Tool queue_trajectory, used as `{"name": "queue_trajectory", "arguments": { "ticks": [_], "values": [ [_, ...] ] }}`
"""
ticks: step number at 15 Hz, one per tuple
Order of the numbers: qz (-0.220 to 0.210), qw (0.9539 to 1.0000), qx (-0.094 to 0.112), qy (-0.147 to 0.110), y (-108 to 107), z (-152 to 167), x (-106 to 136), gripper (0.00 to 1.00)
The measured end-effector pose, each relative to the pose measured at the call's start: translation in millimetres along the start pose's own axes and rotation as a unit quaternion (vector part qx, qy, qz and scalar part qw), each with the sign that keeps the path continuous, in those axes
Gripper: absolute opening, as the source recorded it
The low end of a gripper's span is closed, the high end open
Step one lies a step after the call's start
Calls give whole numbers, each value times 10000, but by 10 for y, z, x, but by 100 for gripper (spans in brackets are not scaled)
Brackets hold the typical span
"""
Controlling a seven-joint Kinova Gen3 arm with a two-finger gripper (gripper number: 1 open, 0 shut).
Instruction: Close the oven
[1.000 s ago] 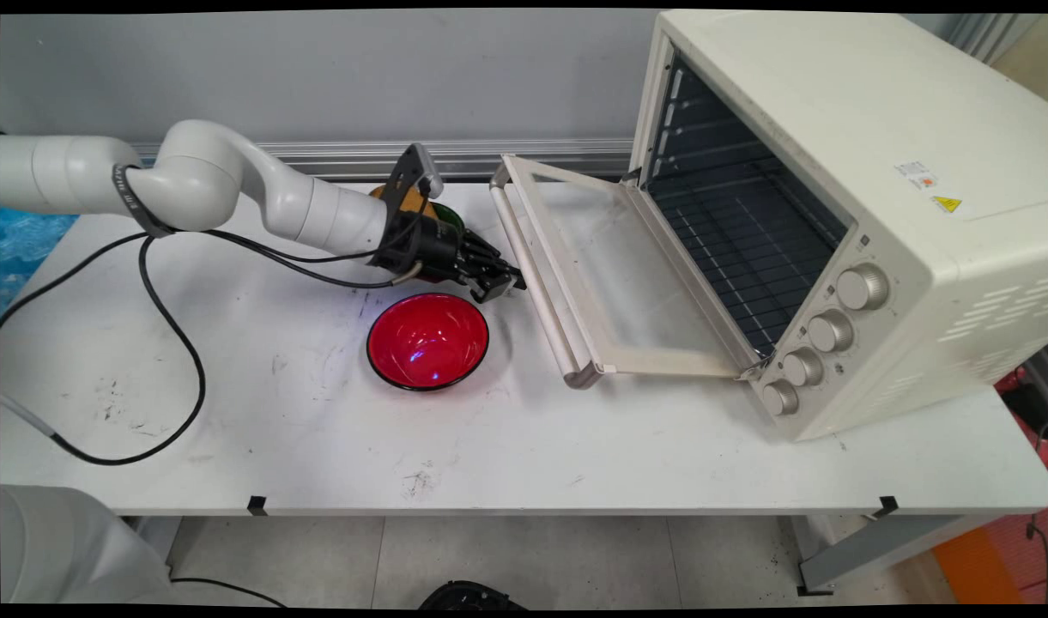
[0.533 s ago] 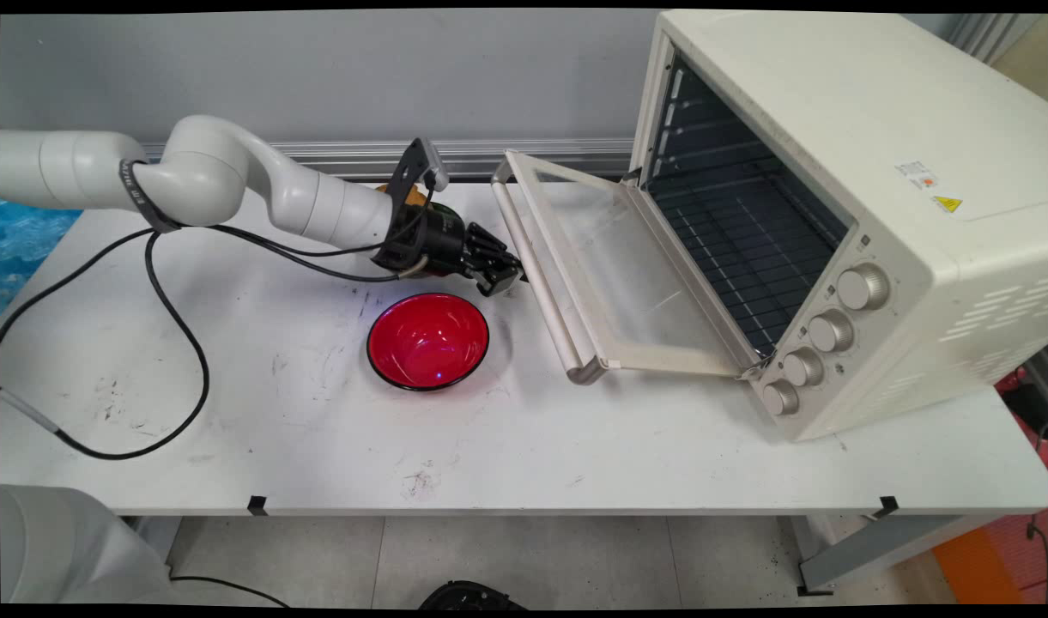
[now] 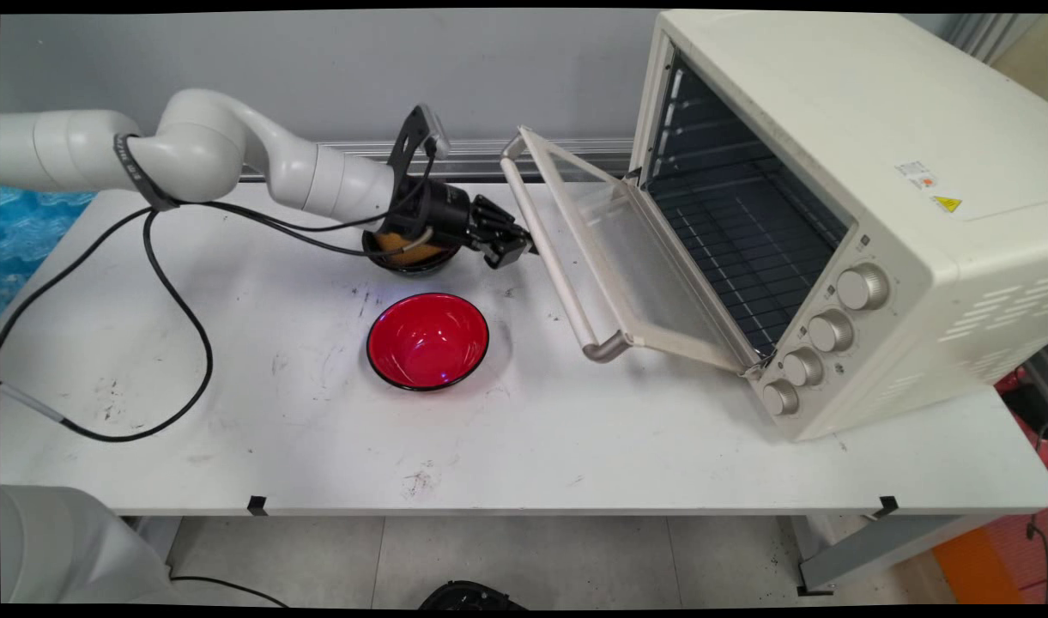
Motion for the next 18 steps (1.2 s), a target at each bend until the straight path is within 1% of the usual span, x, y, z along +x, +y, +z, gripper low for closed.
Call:
{"name": "queue_trajectory", "arguments": {
  "ticks": [9,15,18],
  "values": [
    [20,9998,-66,170,2,-23,234,0],
    [12,9996,-125,269,-39,42,464,0],
    [-38,9995,-157,279,-56,60,556,0]
  ]
}}
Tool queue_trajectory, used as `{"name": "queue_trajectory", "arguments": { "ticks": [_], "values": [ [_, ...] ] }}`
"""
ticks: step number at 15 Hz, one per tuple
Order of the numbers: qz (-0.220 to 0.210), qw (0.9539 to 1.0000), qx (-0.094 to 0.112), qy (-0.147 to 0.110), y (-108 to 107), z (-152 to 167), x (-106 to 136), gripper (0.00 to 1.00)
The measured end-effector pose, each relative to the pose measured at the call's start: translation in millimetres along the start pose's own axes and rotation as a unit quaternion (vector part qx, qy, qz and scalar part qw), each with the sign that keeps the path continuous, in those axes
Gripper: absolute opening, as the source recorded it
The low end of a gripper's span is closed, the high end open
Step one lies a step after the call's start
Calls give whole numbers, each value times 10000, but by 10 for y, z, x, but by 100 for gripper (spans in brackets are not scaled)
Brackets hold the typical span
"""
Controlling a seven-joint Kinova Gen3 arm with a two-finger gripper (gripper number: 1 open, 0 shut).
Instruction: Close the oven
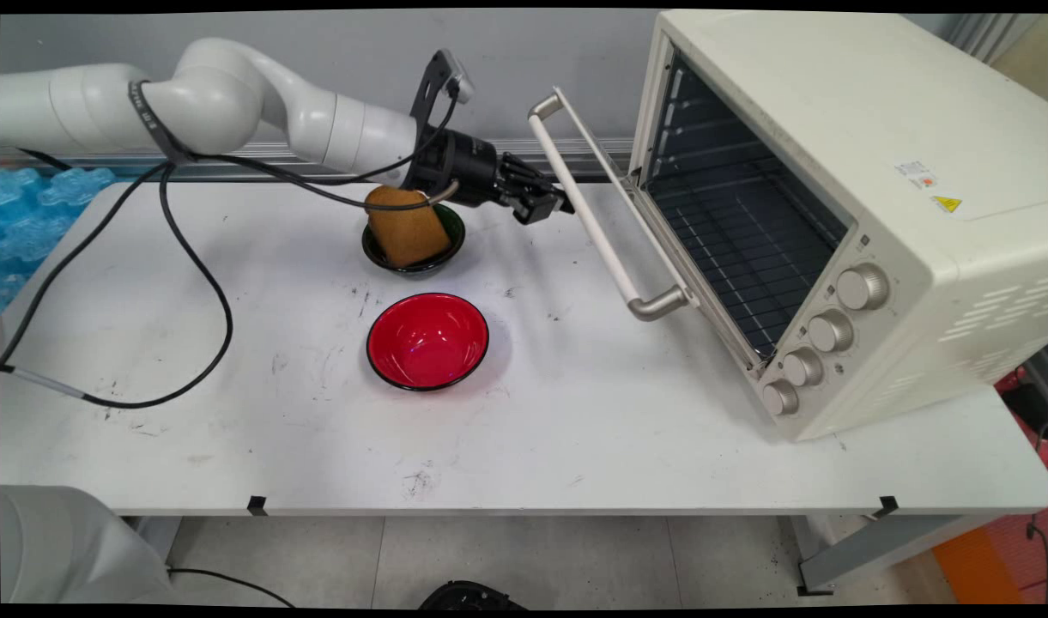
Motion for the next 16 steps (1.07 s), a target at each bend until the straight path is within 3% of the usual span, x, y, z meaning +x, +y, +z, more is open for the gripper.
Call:
{"name": "queue_trajectory", "arguments": {
  "ticks": [16],
  "values": [
    [-391,9990,17,193,-157,134,534,0]
  ]
}}
